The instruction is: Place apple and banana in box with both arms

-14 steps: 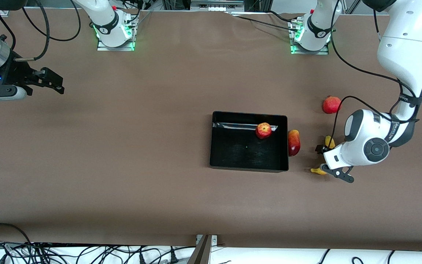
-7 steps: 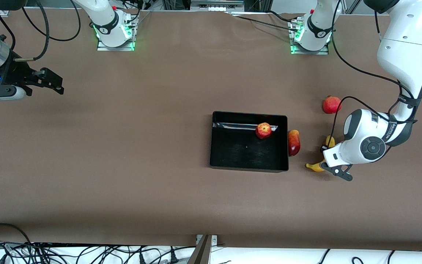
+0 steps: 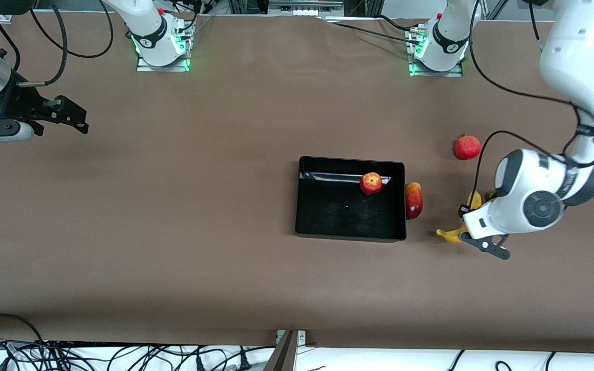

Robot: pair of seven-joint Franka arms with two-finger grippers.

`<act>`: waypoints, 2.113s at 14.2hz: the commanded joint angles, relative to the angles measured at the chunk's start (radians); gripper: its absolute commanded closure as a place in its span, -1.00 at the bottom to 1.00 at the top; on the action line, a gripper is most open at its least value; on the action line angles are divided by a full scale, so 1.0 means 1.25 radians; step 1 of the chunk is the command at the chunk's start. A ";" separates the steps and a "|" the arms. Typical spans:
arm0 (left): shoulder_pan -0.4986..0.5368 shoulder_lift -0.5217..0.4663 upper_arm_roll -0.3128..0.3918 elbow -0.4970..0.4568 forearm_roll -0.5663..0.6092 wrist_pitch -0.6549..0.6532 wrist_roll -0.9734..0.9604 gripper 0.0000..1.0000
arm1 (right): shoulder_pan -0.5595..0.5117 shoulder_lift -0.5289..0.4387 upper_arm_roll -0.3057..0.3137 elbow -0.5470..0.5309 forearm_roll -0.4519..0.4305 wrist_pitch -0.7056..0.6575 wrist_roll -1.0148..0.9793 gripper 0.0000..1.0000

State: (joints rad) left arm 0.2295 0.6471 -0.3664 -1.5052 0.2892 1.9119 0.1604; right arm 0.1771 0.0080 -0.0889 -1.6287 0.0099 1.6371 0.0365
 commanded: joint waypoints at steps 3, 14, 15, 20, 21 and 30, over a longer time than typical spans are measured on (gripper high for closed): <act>-0.123 -0.013 -0.024 0.115 -0.090 -0.151 -0.309 1.00 | -0.009 0.008 -0.001 0.017 -0.003 -0.004 -0.010 -1.00; -0.384 0.122 -0.016 0.140 -0.116 0.025 -0.789 1.00 | -0.004 0.007 0.000 0.019 0.001 0.005 -0.008 -1.00; -0.385 0.133 -0.016 0.138 -0.115 0.048 -0.789 1.00 | -0.004 0.007 0.000 0.019 -0.001 0.005 -0.008 -1.00; -0.397 0.192 -0.014 0.135 -0.109 0.094 -0.784 0.98 | -0.005 0.007 -0.001 0.019 0.001 0.006 -0.008 -1.00; -0.398 0.200 -0.014 0.135 -0.109 0.095 -0.784 0.96 | -0.005 0.007 -0.001 0.019 0.001 0.006 -0.008 -1.00; -0.331 0.044 -0.016 0.148 -0.111 -0.063 -0.763 -1.00 | -0.005 0.007 0.000 0.019 0.001 0.008 -0.008 -1.00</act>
State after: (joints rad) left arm -0.2263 0.8372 -0.3905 -1.3056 0.1491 1.9444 -0.8303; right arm 0.1764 0.0086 -0.0926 -1.6248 0.0099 1.6501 0.0353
